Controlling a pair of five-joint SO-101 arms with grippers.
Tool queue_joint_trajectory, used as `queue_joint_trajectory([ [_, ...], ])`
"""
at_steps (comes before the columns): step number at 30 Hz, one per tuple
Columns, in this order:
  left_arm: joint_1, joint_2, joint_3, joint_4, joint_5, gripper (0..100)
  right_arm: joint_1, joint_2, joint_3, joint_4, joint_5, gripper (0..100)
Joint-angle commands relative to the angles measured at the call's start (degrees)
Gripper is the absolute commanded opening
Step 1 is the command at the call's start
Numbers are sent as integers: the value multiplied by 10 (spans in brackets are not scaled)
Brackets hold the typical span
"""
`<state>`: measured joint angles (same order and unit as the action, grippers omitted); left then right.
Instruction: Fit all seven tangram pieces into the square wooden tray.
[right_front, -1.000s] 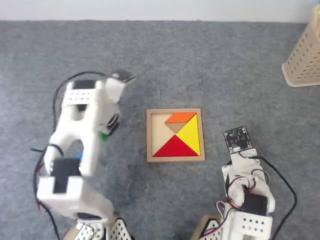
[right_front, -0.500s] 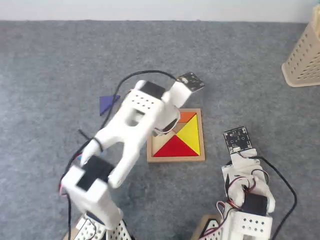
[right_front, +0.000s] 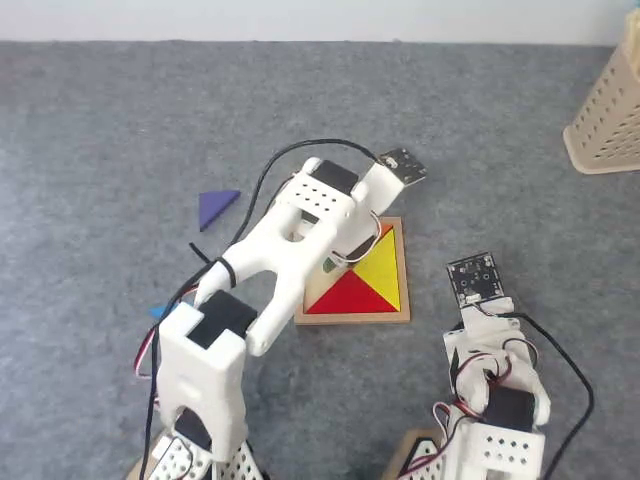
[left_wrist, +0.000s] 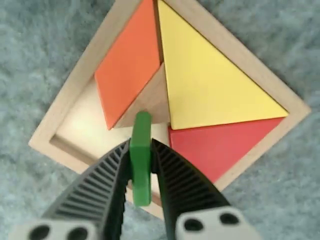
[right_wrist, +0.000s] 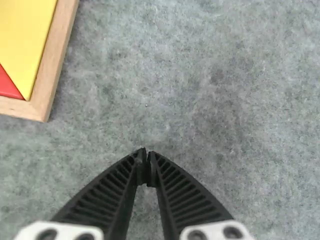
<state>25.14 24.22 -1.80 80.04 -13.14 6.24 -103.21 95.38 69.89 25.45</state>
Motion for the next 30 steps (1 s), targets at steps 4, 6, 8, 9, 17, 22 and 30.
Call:
queue_joint_trajectory([
  [4,4,-5,-19,12,47,17,-2,6,11,3,6,8],
  [6,9,-7,-20,18,49,17,-2,6,11,3,6,8],
  [8,9,-7,-21,19,50,17,-2,6,11,3,6,8],
  [9,9,-7,-20,20,55,17,-2,6,11,3,6,8],
  [17,14,-7,-17,40,60,16,-2,6,11,3,6,8],
  [22,13,-8,-6,38,60,14,-2,6,11,3,6,8],
  [30,18,-60,62,-4,60,14,-3,6,11,3,6,8],
])
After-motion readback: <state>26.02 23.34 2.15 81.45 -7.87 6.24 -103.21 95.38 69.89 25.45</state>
